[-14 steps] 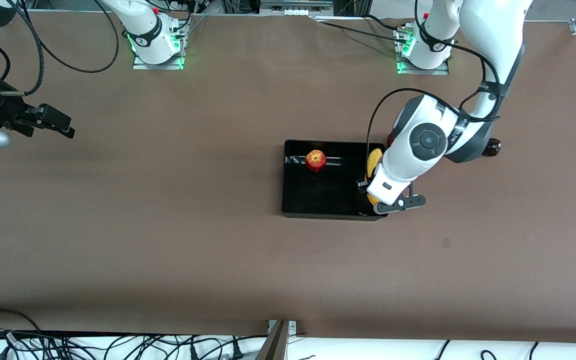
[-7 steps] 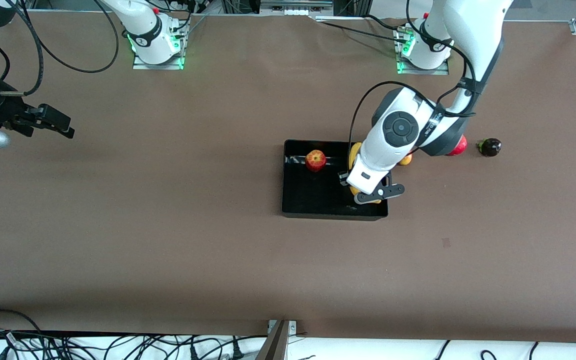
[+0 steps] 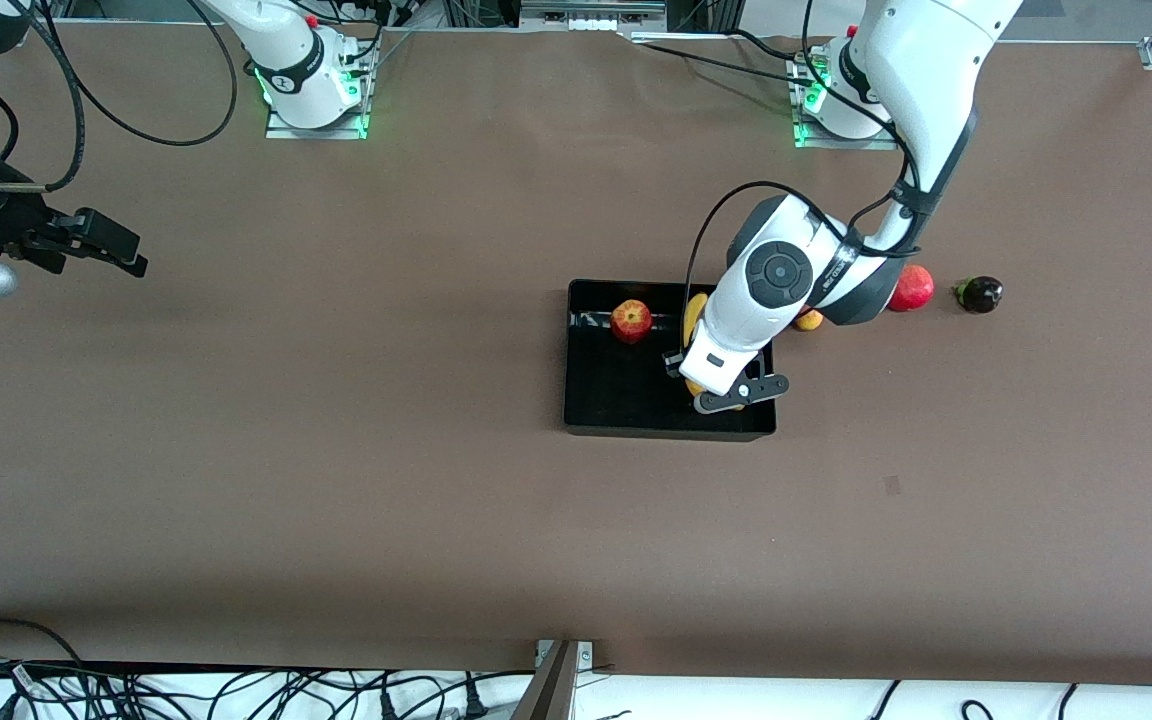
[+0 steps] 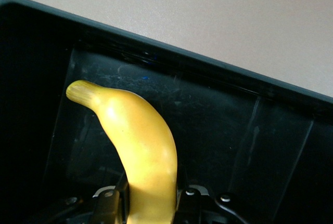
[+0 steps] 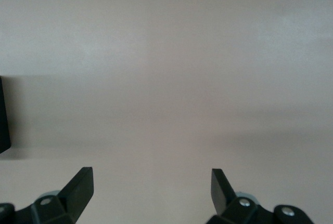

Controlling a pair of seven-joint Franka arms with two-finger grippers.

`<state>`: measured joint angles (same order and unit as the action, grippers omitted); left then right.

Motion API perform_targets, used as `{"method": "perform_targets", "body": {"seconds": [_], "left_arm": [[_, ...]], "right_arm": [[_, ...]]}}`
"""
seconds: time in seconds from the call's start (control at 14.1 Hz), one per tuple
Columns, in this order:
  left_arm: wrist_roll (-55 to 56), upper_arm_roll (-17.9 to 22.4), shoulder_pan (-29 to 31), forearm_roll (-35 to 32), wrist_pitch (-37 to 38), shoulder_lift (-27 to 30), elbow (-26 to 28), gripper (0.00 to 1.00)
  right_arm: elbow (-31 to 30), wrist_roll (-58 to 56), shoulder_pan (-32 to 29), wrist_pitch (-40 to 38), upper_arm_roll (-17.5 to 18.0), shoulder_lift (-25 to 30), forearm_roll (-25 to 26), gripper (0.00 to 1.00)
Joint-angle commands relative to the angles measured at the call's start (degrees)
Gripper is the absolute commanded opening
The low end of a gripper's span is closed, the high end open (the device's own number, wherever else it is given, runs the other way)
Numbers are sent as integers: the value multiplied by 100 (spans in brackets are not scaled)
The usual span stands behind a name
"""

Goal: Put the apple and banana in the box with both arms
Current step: 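Lower the banana into the box and open the left gripper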

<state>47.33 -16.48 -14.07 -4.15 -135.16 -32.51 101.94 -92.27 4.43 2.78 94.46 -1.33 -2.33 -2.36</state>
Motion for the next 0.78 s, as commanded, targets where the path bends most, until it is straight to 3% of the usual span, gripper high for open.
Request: {"method": "perform_targets", "body": {"seconds": [0.0, 0.43, 0.5, 0.57, 0.71], "left_arm": [[276, 49, -69, -297, -264, -202, 10, 0], [303, 49, -69, -631, -625, -615, 10, 0], [303, 49, -69, -640, -652, -642, 10, 5], [312, 49, -69, -649, -652, -651, 10, 20], [364, 49, -61, -807, -643, -651, 10, 67]], "right_arm": [[112, -30, -49, -50, 28, -40, 60, 100], [112, -30, -58, -50, 19, -40, 60, 100], [112, -30, -58, -50, 28, -40, 60, 100], [104, -30, -58, -50, 28, -40, 60, 100], [112, -30, -58, -50, 28, -40, 60, 100]]}}
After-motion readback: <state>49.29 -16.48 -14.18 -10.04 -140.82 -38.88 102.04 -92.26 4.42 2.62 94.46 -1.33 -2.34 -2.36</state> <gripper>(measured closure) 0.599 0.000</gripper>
